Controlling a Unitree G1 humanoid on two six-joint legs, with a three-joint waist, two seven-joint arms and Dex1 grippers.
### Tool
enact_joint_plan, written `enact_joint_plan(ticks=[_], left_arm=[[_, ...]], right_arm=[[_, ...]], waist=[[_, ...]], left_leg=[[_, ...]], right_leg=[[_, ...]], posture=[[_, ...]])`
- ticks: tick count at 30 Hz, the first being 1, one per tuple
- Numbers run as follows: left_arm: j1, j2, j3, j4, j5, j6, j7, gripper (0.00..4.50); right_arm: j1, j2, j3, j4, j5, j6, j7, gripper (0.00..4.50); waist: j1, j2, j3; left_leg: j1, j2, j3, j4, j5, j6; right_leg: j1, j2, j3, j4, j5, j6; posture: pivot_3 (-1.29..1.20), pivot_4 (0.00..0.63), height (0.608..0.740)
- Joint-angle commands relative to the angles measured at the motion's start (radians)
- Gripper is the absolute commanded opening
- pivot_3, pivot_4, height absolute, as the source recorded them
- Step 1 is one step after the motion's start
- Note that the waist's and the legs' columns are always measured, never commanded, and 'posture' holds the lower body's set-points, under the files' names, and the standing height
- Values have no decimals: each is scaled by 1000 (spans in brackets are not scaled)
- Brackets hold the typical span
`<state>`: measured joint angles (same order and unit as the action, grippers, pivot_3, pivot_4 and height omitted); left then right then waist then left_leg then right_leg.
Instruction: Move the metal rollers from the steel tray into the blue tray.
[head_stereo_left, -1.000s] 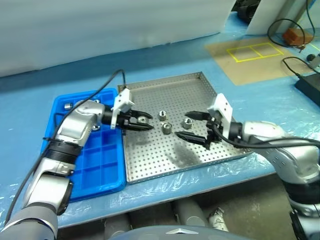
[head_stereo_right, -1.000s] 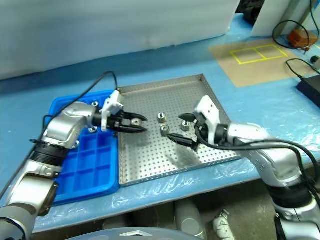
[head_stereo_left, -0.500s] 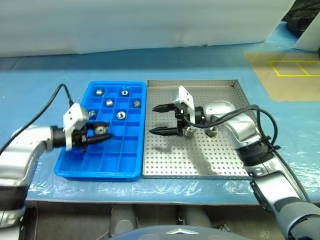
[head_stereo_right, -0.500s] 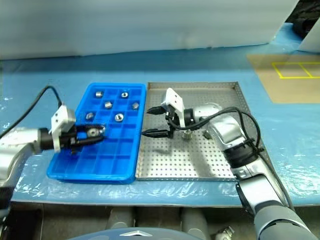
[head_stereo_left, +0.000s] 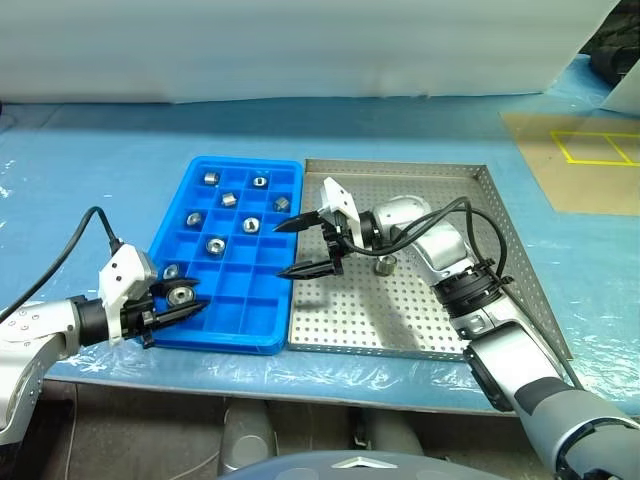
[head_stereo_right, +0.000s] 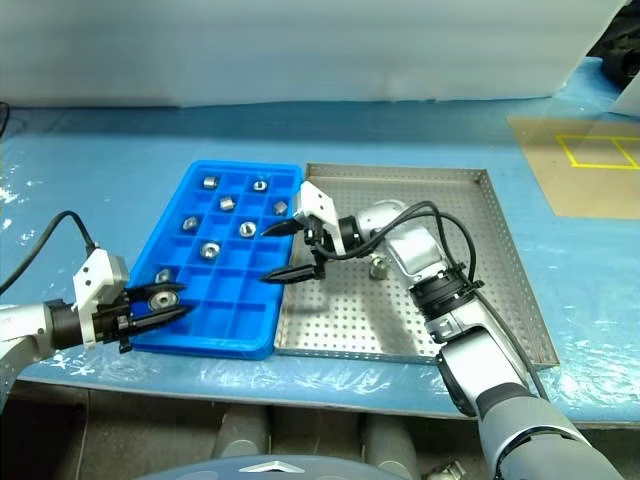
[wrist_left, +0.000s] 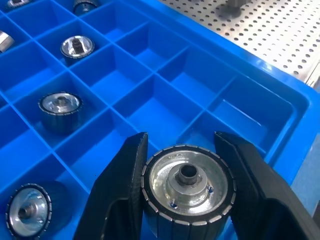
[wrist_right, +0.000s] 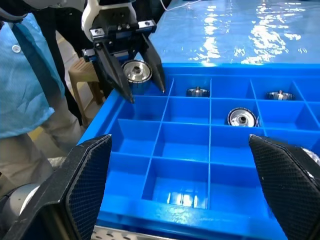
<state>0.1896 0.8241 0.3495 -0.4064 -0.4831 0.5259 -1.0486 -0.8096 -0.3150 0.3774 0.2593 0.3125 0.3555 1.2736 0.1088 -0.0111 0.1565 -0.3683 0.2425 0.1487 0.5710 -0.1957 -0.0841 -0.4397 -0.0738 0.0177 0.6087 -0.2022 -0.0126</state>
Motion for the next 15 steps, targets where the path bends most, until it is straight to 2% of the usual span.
enact_joint_plan(ticks=[1, 7, 8, 10, 14, 15], left_arm=[[13, 24, 18, 15, 34, -64, 1, 2000], [9, 21, -9, 54, 39, -83, -7, 2000], [4, 19, -14, 60, 36, -81, -7, 2514], [-5, 23, -24, 67, 26, -66, -15, 2965], [-49, 15, -53, 88, 52, -80, 15, 4373], [-49, 23, -55, 84, 44, -76, 0, 4373]], right_arm=[[-20, 8, -18, -3, -7, -24, 16, 4500], [-12, 9, -30, 1, -28, -38, 5, 4500], [-10, 10, -32, 1, -30, -38, 2, 4500], [-5, 12, -37, -3, -32, -35, -3, 4500], [2, 11, -43, -10, -33, -28, -13, 4500], [5, 10, -44, -13, -33, -26, -16, 4500]], waist=[[0, 0, 0], [0, 0, 0], [0, 0, 0], [0, 0, 0], [0, 0, 0], [0, 0, 0]], left_leg=[[-1, 0, 0, 0, 0, 0], [-1, 0, 0, 0, 0, 0], [-1, 0, 0, 0, 0, 0], [0, 0, 0, 0, 0, 0], [0, 0, 0, 0, 0, 0], [0, 0, 0, 0, 0, 0]], right_leg=[[0, 0, 0, 0, 0, 0], [-1, 0, 0, -1, 0, 0], [-1, 0, 0, -1, 0, 0], [-1, 0, 0, 0, 0, 0], [-1, 0, 0, 0, 0, 0], [-1, 0, 0, 0, 0, 0]], posture=[[270, 150, 740], [257, 150, 740], [254, 150, 740], [250, 150, 740], [238, 150, 740], [238, 150, 740]])
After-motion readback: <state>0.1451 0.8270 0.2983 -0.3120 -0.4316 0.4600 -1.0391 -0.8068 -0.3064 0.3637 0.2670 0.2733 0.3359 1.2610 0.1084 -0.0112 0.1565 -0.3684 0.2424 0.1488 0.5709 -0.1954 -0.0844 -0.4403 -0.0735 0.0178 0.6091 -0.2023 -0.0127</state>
